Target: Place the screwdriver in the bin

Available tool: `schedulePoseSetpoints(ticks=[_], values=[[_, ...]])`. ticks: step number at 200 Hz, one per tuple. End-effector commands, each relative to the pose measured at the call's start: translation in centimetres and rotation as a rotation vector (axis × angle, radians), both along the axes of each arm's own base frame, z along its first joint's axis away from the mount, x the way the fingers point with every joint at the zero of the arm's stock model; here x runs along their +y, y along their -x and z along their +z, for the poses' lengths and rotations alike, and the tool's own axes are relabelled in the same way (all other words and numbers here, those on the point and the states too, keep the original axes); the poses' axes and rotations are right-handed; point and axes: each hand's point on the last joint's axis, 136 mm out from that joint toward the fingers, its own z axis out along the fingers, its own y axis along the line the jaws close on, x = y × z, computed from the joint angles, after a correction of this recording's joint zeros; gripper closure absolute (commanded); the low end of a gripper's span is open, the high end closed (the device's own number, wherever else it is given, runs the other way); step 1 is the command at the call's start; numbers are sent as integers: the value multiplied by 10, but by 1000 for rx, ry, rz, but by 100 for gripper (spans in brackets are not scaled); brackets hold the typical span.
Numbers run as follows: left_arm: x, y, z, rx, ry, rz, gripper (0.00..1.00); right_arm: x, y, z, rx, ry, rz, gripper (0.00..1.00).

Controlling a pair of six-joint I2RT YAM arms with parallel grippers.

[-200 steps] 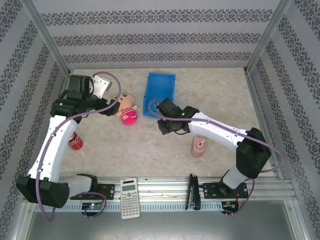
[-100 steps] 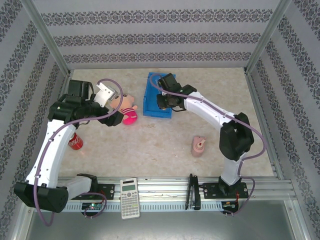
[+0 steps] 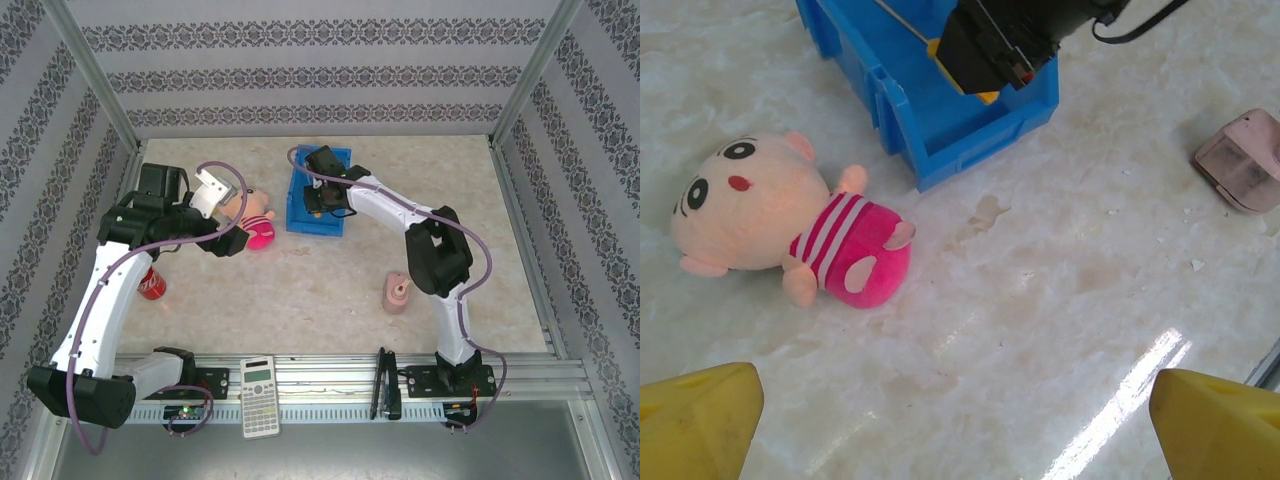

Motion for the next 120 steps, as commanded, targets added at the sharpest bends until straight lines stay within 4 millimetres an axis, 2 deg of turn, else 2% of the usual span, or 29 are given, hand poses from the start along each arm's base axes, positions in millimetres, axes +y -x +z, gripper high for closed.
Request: schedulePoseSetpoints(ticks=[1, 64, 120], values=[[-2, 3, -1, -10, -2, -1, 1, 4, -15, 4, -8, -24, -19, 81], [-2, 6, -3, -19, -10, -6, 1, 10, -26, -23, 26, -27, -52, 80], [-2, 5, -5, -18, -11, -5, 1, 13, -30, -38, 46, -2, -40, 78]])
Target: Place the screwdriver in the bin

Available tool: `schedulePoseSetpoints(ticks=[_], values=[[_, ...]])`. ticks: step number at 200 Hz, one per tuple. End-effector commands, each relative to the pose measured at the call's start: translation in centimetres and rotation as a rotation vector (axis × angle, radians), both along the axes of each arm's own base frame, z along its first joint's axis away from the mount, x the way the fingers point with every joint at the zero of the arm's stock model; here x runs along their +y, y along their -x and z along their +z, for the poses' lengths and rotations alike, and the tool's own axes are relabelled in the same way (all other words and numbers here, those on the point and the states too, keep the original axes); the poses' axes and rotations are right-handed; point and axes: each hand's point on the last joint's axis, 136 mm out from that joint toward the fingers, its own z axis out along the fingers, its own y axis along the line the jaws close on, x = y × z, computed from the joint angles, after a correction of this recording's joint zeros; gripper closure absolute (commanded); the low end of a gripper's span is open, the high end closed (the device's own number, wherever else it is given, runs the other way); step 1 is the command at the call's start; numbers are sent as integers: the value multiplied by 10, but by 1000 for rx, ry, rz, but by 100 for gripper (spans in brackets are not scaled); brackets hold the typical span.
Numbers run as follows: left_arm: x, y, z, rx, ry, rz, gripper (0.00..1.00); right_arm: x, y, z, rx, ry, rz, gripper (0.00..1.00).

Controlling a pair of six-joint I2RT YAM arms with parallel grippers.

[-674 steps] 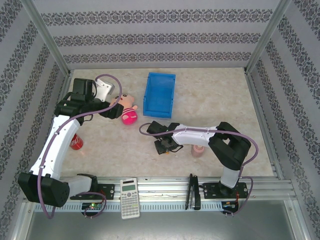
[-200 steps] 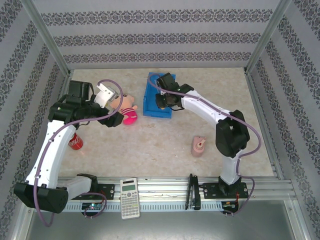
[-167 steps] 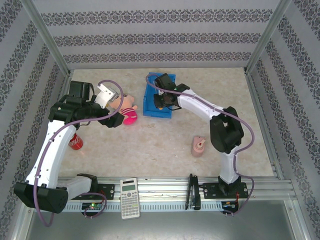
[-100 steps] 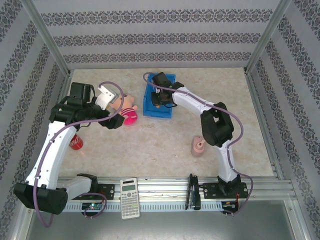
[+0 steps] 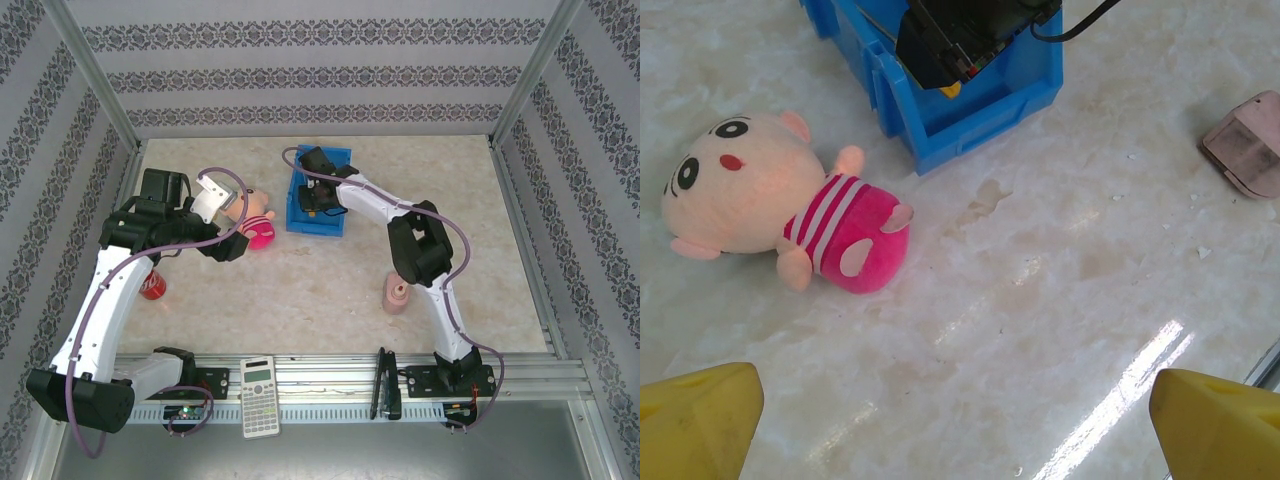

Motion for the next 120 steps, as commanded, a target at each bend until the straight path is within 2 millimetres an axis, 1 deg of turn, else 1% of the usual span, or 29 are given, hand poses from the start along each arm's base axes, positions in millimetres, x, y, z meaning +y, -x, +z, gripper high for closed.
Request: schedulePoseSetpoints(ticks=[1, 65, 96, 120], values=[[-3, 0, 4, -29, 1, -11, 1, 1, -5, -1, 9, -3, -6, 78], [-3, -1, 4, -29, -4, -9, 1, -1, -3, -21, 47, 20, -2, 76], [-5, -1, 2, -23, 2, -11, 1, -2, -2, -23, 50, 25, -5, 73], [-6, 1, -6, 0, 5, -18, 1, -2, -1, -24, 53, 26, -2, 71]])
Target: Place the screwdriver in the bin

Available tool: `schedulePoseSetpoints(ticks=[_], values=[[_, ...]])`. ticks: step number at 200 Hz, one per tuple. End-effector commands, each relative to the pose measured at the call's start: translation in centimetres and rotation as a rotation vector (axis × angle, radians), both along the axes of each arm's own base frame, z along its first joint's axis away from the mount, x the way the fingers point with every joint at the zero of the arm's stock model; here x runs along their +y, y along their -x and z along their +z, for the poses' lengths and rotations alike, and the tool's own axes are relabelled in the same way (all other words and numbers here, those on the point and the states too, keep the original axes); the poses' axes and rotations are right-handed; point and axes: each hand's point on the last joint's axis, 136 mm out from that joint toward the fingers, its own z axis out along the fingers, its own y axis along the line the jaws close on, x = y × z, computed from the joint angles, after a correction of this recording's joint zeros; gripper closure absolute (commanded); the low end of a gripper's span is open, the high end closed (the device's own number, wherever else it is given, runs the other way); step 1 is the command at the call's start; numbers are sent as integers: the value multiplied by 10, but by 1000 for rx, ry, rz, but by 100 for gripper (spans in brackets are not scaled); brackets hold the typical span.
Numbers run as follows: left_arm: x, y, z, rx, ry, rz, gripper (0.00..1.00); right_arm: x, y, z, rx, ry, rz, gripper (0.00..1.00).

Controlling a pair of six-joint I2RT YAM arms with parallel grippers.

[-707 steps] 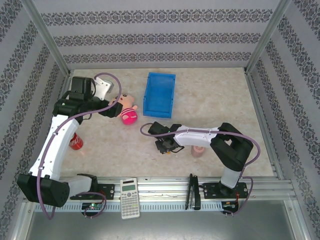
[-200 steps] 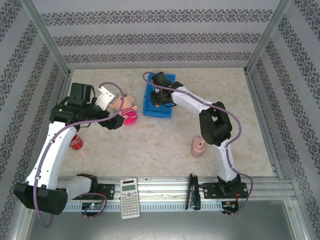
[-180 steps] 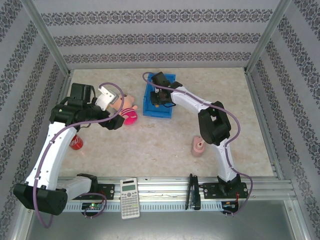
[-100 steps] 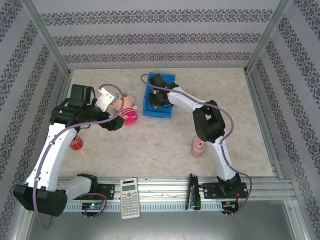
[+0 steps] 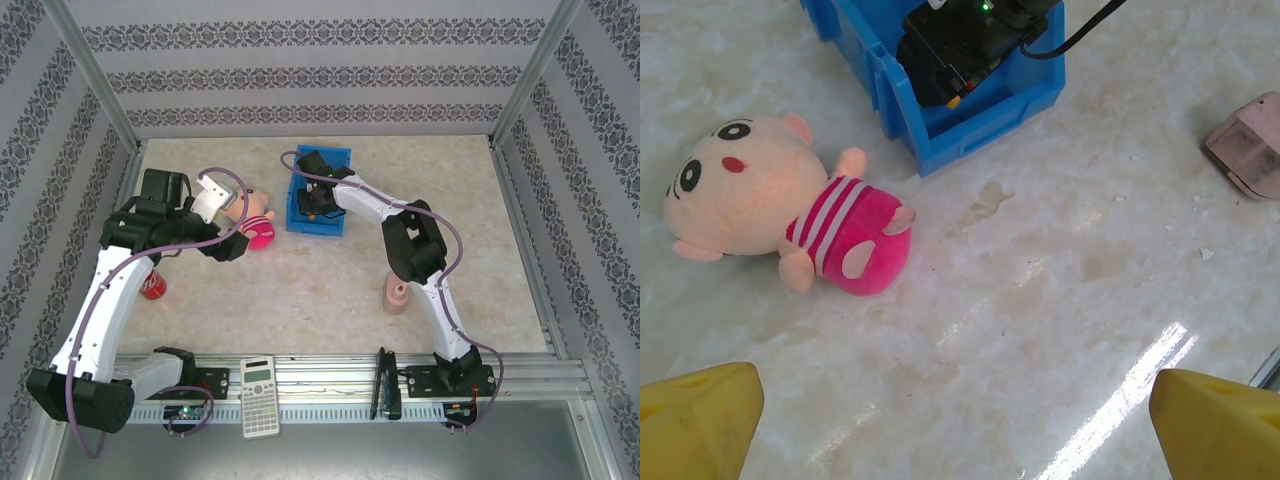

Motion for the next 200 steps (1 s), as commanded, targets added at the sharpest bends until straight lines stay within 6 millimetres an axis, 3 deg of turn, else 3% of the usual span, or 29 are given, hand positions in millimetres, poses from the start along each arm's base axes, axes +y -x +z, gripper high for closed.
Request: schedulePoseSetpoints(ticks=[1, 54, 104, 132, 156, 200], values=[[-6, 3, -4, 0, 6, -19, 1, -2, -2, -5, 16, 2, -3, 71], [-4, 2, -4, -8, -10, -13, 1, -5, -3, 3, -3, 13, -2, 69], [-2, -1, -4, -6, -18, -3, 1, -10, -10, 41, -89, 23, -3, 67], [-4, -6, -2, -11, 5, 22, 1, -10, -10, 80, -161, 3, 23, 64], [0, -22, -6, -2, 9, 85, 1, -14, -2, 119, -249, -10, 49, 62], [33, -65, -25, -21, -75, 350, 1, -31, 26, 202, -461, -97, 101, 52]])
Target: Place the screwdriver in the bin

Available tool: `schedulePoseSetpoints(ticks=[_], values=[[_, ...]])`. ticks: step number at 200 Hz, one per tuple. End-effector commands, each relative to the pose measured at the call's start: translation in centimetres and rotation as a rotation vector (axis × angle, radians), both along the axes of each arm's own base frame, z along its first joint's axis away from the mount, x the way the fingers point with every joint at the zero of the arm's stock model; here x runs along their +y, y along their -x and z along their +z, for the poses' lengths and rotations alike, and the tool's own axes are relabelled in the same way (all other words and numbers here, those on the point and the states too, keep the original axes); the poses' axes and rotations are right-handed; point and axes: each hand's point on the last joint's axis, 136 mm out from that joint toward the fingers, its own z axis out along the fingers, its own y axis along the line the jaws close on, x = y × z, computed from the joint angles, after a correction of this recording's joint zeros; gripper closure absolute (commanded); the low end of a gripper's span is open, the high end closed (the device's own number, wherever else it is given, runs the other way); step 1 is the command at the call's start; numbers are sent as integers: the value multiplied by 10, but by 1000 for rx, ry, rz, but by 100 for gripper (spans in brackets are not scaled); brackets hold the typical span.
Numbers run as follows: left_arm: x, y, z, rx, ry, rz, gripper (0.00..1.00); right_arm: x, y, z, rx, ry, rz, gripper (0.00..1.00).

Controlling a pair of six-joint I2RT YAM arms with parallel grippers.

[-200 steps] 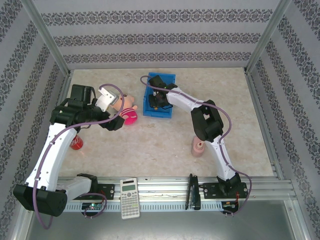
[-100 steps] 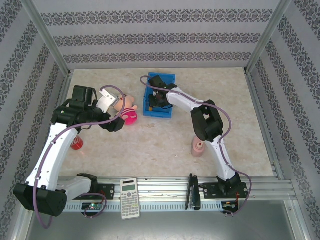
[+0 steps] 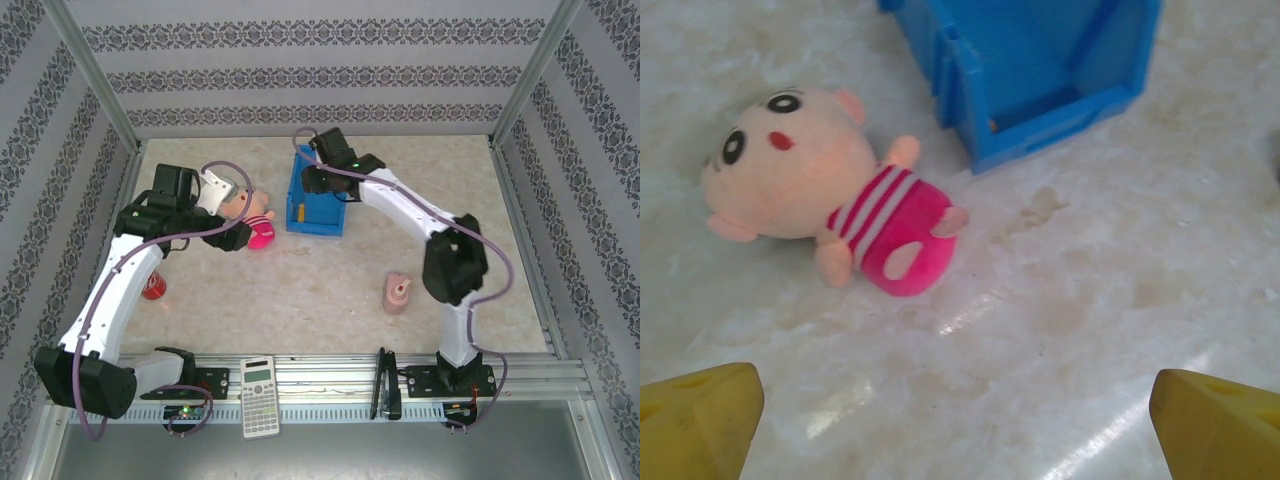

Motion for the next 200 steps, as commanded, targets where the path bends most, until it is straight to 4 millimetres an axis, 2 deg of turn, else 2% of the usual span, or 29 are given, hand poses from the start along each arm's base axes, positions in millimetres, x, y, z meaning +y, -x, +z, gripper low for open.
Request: schedulePoseSetpoints(ticks=[1, 24, 52, 76, 89, 102, 118, 139, 142, 163, 186, 200], values=[[22, -30, -4, -59, -51, 189, 1, -10, 10, 52, -165, -31, 37, 51], [43, -48, -13, -95, -133, 298, 1, -35, 23, 79, -283, -22, -6, 39], [63, -68, -21, -157, -205, 398, 1, -68, 31, 87, -365, 56, -62, 35], [69, -78, -35, -169, -173, 482, 1, -92, 38, 79, -468, 115, -62, 32], [71, -83, -42, -173, -139, 522, 1, -113, 42, 74, -517, 127, -134, 21], [75, -87, -47, -184, -116, 560, 1, -134, 46, 71, -551, 109, -180, 20], [82, -92, -51, -220, -98, 592, 1, -161, 52, 66, -563, 95, -241, 13], [97, -99, -58, -290, -71, 640, 1, -204, 58, 56, -577, 118, -340, 12], [99, -99, -61, -297, -65, 646, 1, -211, 60, 49, -569, 131, -356, 12], [114, -103, -81, -363, -63, 669, 1, -252, 68, 40, -614, 146, -461, 12], [128, -103, -109, -339, -25, 714, 1, -285, 78, 19, -628, 180, -544, 11], [135, -103, -121, -352, 13, 743, 1, -299, 83, 5, -630, 200, -573, 11]])
